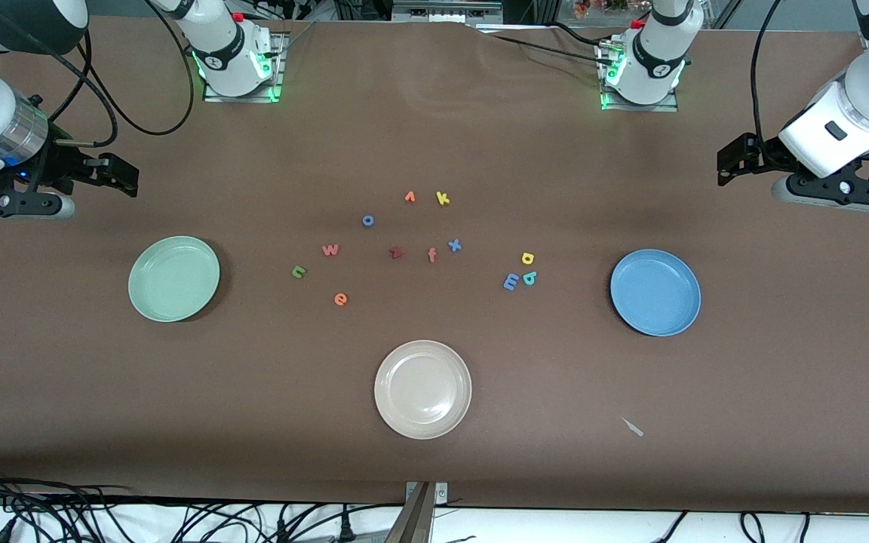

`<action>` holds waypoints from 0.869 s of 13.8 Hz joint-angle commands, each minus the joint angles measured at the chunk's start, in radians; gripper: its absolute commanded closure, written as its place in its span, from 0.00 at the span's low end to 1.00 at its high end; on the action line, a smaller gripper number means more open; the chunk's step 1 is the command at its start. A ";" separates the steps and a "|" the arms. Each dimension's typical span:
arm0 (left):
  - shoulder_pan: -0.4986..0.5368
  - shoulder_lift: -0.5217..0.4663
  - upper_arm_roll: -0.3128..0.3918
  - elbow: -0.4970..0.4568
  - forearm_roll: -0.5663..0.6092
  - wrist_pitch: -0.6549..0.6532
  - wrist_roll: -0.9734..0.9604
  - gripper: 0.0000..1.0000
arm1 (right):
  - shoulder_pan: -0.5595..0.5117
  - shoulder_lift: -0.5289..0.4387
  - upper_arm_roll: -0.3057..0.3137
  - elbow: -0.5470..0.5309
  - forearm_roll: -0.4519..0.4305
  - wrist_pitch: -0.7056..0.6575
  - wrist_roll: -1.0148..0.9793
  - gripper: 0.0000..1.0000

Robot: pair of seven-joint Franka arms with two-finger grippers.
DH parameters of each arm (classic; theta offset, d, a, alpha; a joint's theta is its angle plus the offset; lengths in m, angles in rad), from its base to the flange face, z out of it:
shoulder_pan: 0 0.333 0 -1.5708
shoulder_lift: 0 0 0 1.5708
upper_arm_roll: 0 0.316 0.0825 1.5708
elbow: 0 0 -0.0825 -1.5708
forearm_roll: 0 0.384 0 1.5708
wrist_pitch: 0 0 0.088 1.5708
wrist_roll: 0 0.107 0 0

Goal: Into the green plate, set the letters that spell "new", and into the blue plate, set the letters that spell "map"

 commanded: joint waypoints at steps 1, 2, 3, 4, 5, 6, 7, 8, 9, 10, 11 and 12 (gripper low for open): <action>0.003 0.012 0.004 0.030 -0.019 -0.024 0.009 0.00 | -0.003 -0.007 -0.001 -0.005 0.017 -0.009 -0.017 0.00; 0.003 0.012 0.002 0.030 -0.019 -0.024 0.009 0.00 | -0.002 -0.007 -0.001 -0.006 0.017 -0.011 -0.017 0.00; 0.003 0.012 0.002 0.030 -0.019 -0.024 0.009 0.00 | -0.002 -0.007 -0.001 -0.005 0.017 -0.025 -0.016 0.00; 0.003 0.012 0.002 0.030 -0.019 -0.024 0.009 0.00 | -0.002 -0.007 -0.001 -0.005 0.017 -0.026 -0.019 0.00; 0.003 0.012 0.002 0.030 -0.019 -0.024 0.009 0.00 | -0.002 -0.007 -0.001 -0.003 0.017 -0.026 -0.019 0.00; 0.003 0.012 0.004 0.030 -0.019 -0.024 0.011 0.00 | -0.002 -0.007 -0.001 -0.003 0.017 -0.026 -0.019 0.00; 0.003 0.012 0.004 0.030 -0.019 -0.026 0.011 0.00 | -0.002 -0.007 -0.001 -0.003 0.017 -0.026 -0.019 0.00; 0.003 0.012 0.004 0.030 -0.019 -0.026 0.009 0.00 | -0.003 -0.007 -0.001 -0.003 0.017 -0.026 -0.019 0.00; 0.003 0.012 0.002 0.030 -0.019 -0.026 0.009 0.00 | -0.003 -0.007 -0.001 -0.003 0.017 -0.026 -0.019 0.00; 0.003 0.012 0.004 0.030 -0.019 -0.026 0.011 0.00 | -0.002 -0.007 -0.001 -0.003 0.017 -0.026 -0.019 0.00; 0.003 0.010 0.004 0.030 -0.019 -0.027 0.011 0.00 | -0.002 -0.007 -0.001 -0.003 0.017 -0.026 -0.019 0.00; 0.003 0.012 0.002 0.030 -0.019 -0.032 0.011 0.00 | -0.003 -0.007 -0.001 -0.003 0.017 -0.026 -0.019 0.00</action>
